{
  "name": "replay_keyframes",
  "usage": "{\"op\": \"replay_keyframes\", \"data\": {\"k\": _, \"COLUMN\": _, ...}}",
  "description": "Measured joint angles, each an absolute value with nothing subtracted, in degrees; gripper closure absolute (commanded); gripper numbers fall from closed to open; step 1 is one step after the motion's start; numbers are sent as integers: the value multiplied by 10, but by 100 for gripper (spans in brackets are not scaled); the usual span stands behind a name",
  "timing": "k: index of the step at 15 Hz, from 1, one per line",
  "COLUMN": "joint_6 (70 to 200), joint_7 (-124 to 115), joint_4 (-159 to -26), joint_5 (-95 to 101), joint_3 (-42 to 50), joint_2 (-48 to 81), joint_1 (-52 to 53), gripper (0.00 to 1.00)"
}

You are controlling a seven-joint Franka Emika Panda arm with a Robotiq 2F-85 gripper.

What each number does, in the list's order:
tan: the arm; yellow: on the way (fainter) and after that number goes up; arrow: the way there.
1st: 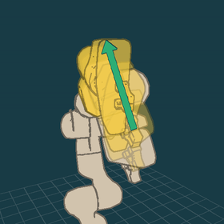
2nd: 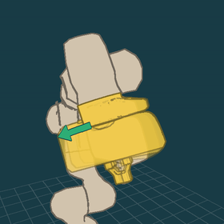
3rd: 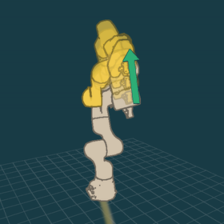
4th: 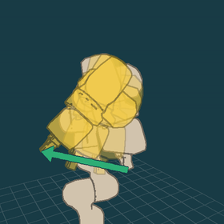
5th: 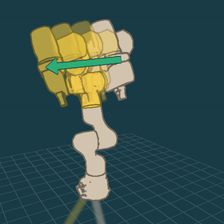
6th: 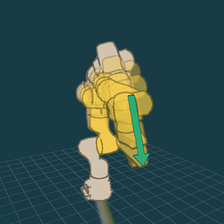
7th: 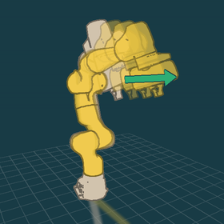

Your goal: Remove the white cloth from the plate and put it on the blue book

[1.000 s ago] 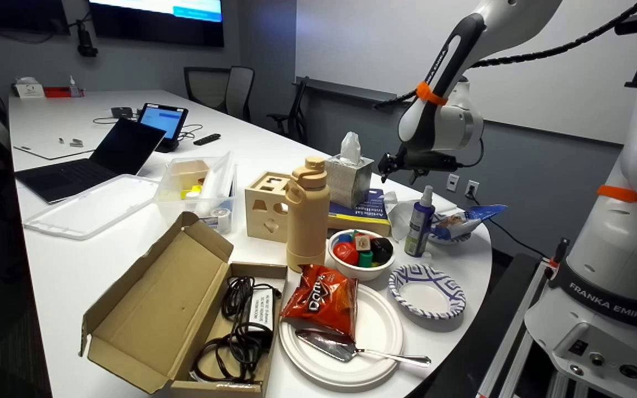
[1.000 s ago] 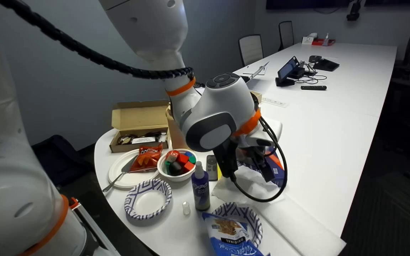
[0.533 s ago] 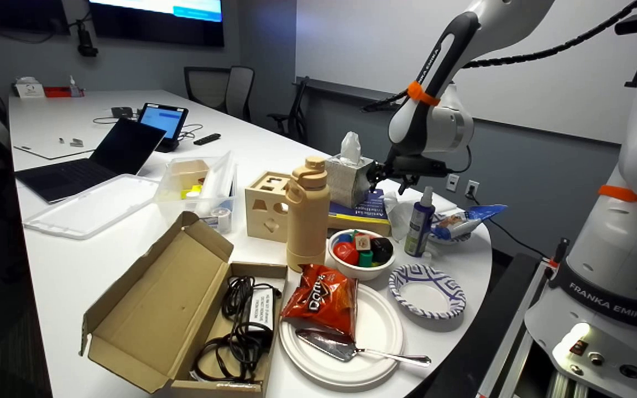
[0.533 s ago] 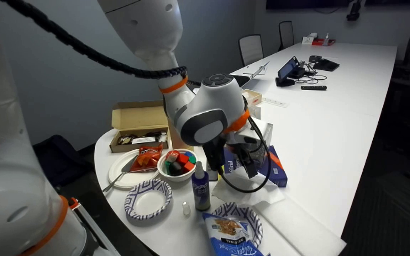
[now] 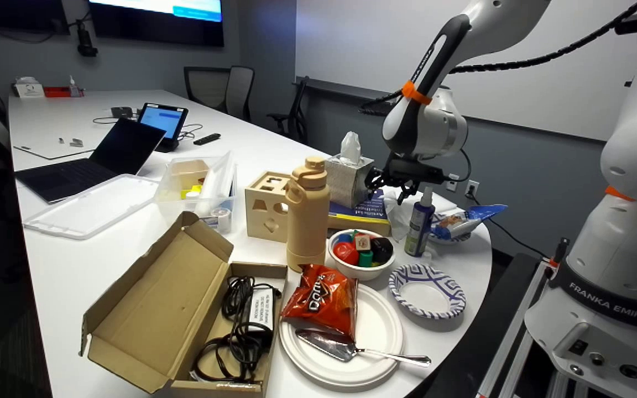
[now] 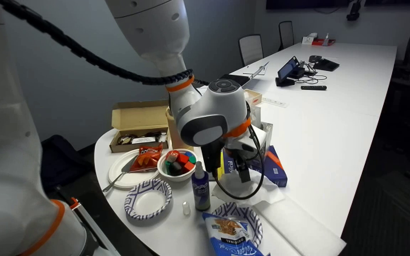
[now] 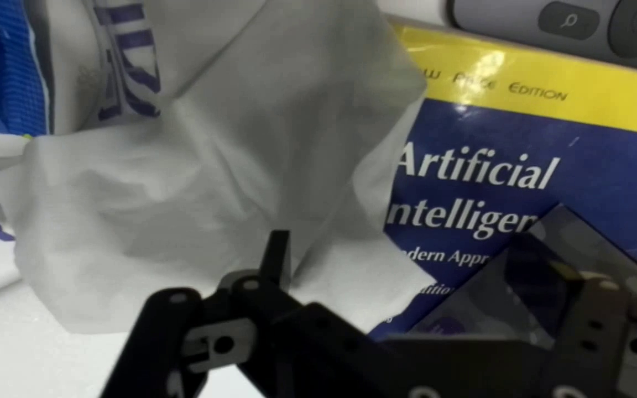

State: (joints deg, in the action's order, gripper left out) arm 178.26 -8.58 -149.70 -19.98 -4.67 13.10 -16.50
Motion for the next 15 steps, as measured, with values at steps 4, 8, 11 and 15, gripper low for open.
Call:
{"op": "replay_keyframes", "data": {"k": 4, "joint_6": 1780, "joint_7": -60, "joint_4": -1474, "joint_5": -240, "joint_3": -136, "joint_2": 157, "joint_1": -245, "gripper": 0}}
{"op": "replay_keyframes", "data": {"k": 8, "joint_6": 1782, "joint_7": -47, "joint_4": -1459, "joint_5": -241, "joint_3": -166, "joint_2": 176, "joint_1": -284, "gripper": 0}}
{"op": "replay_keyframes", "data": {"k": 11, "joint_6": 1785, "joint_7": -38, "joint_4": -1452, "joint_5": -241, "joint_3": -177, "joint_2": 185, "joint_1": -297, "gripper": 1}}
{"op": "replay_keyframes", "data": {"k": 15, "joint_6": 1793, "joint_7": -29, "joint_4": -1439, "joint_5": -241, "joint_3": -200, "joint_2": 194, "joint_1": -310, "gripper": 0}}
